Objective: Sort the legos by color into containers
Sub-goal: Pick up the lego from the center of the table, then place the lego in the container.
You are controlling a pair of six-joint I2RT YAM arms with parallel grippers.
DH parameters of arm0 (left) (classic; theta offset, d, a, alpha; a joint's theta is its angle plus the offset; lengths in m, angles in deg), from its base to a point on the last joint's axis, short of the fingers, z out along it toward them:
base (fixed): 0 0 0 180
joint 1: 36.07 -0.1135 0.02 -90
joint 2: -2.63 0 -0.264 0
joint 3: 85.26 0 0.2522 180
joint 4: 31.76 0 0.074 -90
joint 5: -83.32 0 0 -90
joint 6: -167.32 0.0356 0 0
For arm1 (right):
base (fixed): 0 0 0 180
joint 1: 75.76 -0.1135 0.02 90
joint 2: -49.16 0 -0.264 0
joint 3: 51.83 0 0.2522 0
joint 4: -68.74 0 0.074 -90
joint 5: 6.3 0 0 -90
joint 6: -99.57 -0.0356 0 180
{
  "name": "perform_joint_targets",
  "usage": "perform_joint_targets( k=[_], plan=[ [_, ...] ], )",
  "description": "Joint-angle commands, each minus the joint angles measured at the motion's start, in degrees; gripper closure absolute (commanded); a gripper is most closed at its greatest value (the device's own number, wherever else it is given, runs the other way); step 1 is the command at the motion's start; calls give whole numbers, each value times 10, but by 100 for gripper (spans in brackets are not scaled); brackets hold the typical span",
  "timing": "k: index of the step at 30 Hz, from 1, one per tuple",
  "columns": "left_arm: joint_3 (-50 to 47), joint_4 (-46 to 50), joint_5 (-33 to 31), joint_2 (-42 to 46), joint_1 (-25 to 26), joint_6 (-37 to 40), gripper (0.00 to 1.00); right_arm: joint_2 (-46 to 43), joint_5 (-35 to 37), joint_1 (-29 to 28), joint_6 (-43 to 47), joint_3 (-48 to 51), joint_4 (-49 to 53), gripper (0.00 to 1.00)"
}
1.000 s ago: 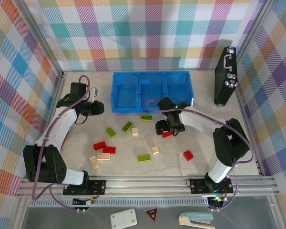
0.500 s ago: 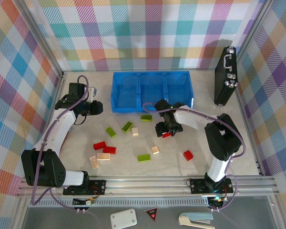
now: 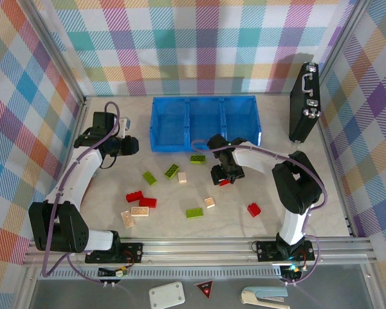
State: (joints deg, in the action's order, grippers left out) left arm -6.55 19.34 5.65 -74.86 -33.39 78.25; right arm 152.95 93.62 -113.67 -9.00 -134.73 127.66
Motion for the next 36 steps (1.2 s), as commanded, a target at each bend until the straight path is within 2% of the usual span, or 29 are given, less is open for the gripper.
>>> perform_joint_targets(
  k=[1, 17, 27, 36],
  plan=[
    [-8, -9, 4, 13, -8, 7, 67, -1, 9, -5, 6, -15, 22, 31],
    [-8, -8, 6, 13, -9, 8, 67, -11, 13, 6, 1, -78, 82, 32],
    [-6, -6, 7, 14, -12, 8, 66, -20, -13, 86, 30, -178, 130, 33],
    [-8, -6, 6, 22, -14, 9, 65, 22, -25, 173, 61, -279, 162, 33]
  ],
)
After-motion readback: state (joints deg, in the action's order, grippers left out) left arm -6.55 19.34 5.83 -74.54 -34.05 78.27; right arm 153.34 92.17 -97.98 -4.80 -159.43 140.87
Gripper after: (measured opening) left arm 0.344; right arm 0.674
